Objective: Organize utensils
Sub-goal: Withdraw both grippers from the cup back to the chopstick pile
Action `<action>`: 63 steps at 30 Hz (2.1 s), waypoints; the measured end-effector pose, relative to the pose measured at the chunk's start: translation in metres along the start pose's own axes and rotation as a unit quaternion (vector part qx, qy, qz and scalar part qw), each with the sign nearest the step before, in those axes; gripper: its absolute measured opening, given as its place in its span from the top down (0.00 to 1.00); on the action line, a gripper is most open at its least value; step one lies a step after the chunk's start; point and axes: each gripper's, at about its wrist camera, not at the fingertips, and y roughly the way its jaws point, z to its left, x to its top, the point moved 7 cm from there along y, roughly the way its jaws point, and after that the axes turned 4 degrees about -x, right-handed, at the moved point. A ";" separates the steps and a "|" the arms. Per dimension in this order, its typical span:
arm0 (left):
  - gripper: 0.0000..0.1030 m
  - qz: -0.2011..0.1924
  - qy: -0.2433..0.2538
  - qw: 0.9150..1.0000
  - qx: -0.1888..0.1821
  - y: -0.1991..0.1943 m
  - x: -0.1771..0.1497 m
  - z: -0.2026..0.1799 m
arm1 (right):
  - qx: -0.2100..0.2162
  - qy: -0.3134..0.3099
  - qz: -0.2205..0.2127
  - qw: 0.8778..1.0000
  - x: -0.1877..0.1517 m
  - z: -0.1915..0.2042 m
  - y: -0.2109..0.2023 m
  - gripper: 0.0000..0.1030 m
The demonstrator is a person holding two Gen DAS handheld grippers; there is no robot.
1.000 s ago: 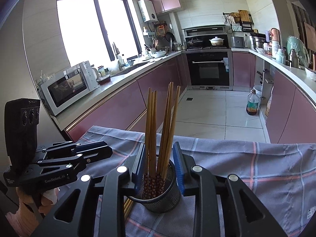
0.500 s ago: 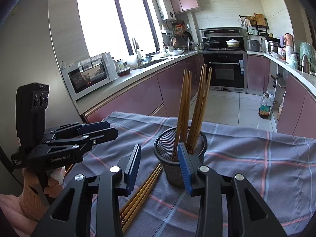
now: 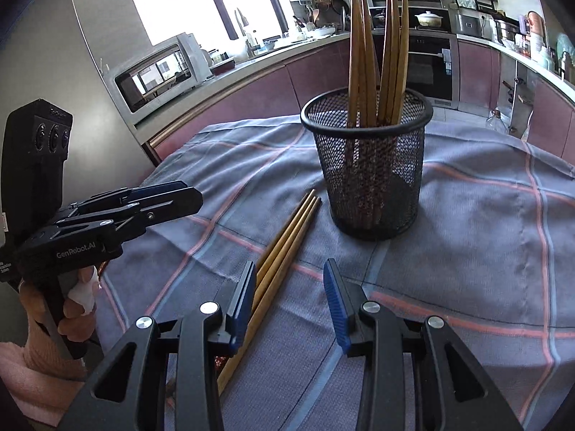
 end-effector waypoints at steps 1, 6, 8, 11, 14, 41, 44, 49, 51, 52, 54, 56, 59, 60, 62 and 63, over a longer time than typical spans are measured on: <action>0.57 0.003 -0.002 1.000 -0.001 0.002 -0.002 0.000 | -0.002 0.000 0.003 1.000 -0.002 0.001 0.000 0.65; 0.57 0.013 -0.004 1.000 0.003 0.009 -0.014 0.000 | -0.006 0.004 0.011 1.000 -0.010 0.004 0.005 0.65; 0.57 0.017 -0.002 1.000 0.004 0.011 -0.018 -0.002 | -0.005 0.006 0.013 1.000 -0.014 0.003 0.006 0.65; 0.57 0.022 0.001 1.000 0.004 0.014 -0.021 -0.005 | -0.008 0.002 0.017 1.000 -0.017 0.006 0.007 0.65; 0.57 0.024 -0.001 1.000 0.003 0.015 -0.025 -0.005 | -0.016 -0.003 0.016 1.000 -0.018 0.009 0.008 0.65; 0.56 0.067 0.040 0.997 0.008 0.044 -0.044 -0.023 | -0.064 -0.026 0.029 0.997 -0.021 0.008 0.012 0.65; 0.56 0.069 0.045 0.997 0.004 0.047 -0.045 -0.025 | -0.065 -0.025 0.028 0.997 -0.021 0.006 0.013 0.65; 0.56 0.072 0.044 0.996 -0.008 0.048 -0.044 -0.026 | -0.065 -0.024 0.029 0.997 -0.021 0.004 0.012 0.65; 0.56 0.074 0.046 0.996 -0.010 0.049 -0.046 -0.027 | -0.065 -0.023 0.029 0.997 -0.021 0.004 0.012 0.65; 0.56 0.074 0.048 0.996 -0.009 0.050 -0.046 -0.028 | -0.064 -0.022 0.029 0.997 -0.021 0.003 0.012 0.65; 0.56 0.075 0.049 0.996 -0.006 0.050 -0.047 -0.028 | -0.064 -0.023 0.030 0.997 -0.021 0.003 0.012 0.64; 0.57 0.077 0.043 0.996 -0.009 0.051 -0.047 -0.026 | -0.064 -0.022 0.030 0.997 -0.020 0.002 0.012 0.64; 0.60 0.079 0.043 0.996 -0.008 0.051 -0.045 -0.025 | -0.061 -0.020 0.032 0.997 -0.019 0.002 0.012 0.64; 0.61 0.079 0.043 0.996 -0.008 0.051 -0.045 -0.024 | -0.062 -0.021 0.032 0.997 -0.019 0.003 0.012 0.64; 0.67 0.080 0.042 0.996 -0.008 0.051 -0.044 -0.023 | -0.059 -0.019 0.032 0.998 -0.018 0.003 0.012 0.64; 0.68 0.081 0.041 0.996 -0.010 0.051 -0.043 -0.023 | -0.054 -0.018 0.033 0.998 -0.018 0.004 0.013 0.64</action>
